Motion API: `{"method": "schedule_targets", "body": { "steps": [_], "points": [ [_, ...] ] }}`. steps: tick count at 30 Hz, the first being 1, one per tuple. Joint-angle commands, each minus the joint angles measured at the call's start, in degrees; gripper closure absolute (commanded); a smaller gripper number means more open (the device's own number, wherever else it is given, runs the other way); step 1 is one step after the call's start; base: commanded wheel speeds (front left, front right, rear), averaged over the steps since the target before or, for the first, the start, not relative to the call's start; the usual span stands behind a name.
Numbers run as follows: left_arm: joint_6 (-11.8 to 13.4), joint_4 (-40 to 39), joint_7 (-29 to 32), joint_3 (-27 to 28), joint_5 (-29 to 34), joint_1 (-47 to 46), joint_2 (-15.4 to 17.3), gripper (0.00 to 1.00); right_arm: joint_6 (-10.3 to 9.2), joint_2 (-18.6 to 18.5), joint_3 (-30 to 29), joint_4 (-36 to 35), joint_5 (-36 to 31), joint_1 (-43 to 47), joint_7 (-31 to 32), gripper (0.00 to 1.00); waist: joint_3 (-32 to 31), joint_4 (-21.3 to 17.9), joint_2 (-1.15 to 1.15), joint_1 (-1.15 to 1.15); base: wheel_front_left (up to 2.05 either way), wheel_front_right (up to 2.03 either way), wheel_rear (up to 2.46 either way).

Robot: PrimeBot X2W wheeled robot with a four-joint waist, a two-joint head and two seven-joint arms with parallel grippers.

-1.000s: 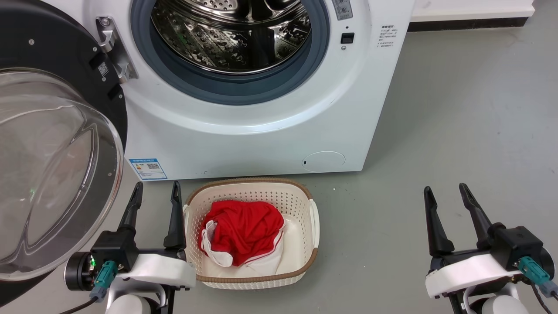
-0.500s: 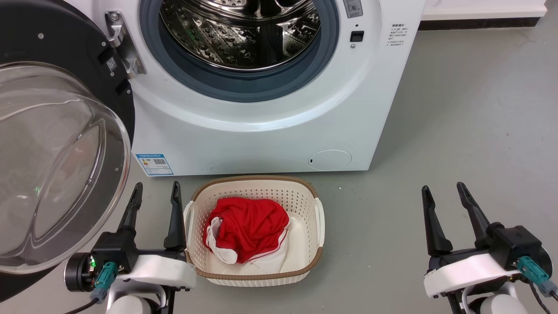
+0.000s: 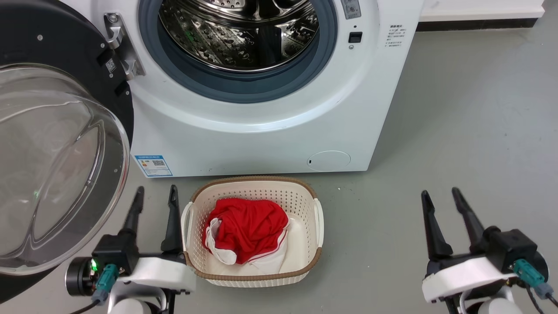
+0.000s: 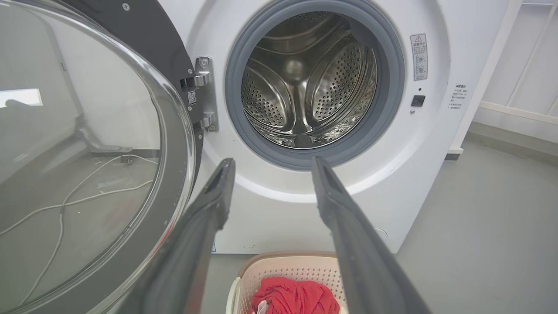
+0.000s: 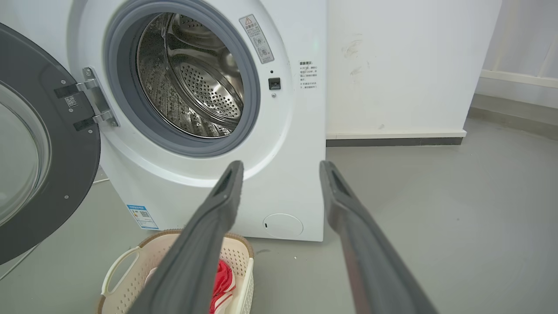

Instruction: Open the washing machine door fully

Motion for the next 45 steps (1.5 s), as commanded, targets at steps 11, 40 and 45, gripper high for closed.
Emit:
{"method": "schedule_targets", "body": {
  "steps": [11, 40, 45],
  "points": [
    [-0.77, 2.81, 3.03, 1.12, -9.46, 0.24, -0.41, 1.00, 0.00, -0.60, -0.01, 1.82, 10.19, 0.96, 1.60, 1.00, -0.33, 0.16, 0.00, 0.00, 0.00, 0.00, 0.00],
    [-3.02, 4.16, 9.38, 2.81, -36.38, -0.34, -0.60, 1.00, -0.01, -1.79, -1.03, 3.43, 38.24, -0.58, 6.71, 1.00, -1.43, 0.70, 0.00, 0.00, 0.00, 0.00, 0.00],
    [-3.34, 4.42, 10.40, 3.12, -40.35, -0.47, -0.62, 1.00, -0.01, -1.88, -1.29, 3.67, 42.32, -0.76, 7.57, 1.00, -1.63, 0.80, 0.00, 0.00, 0.00, 0.00, 0.00]
  ]
}}
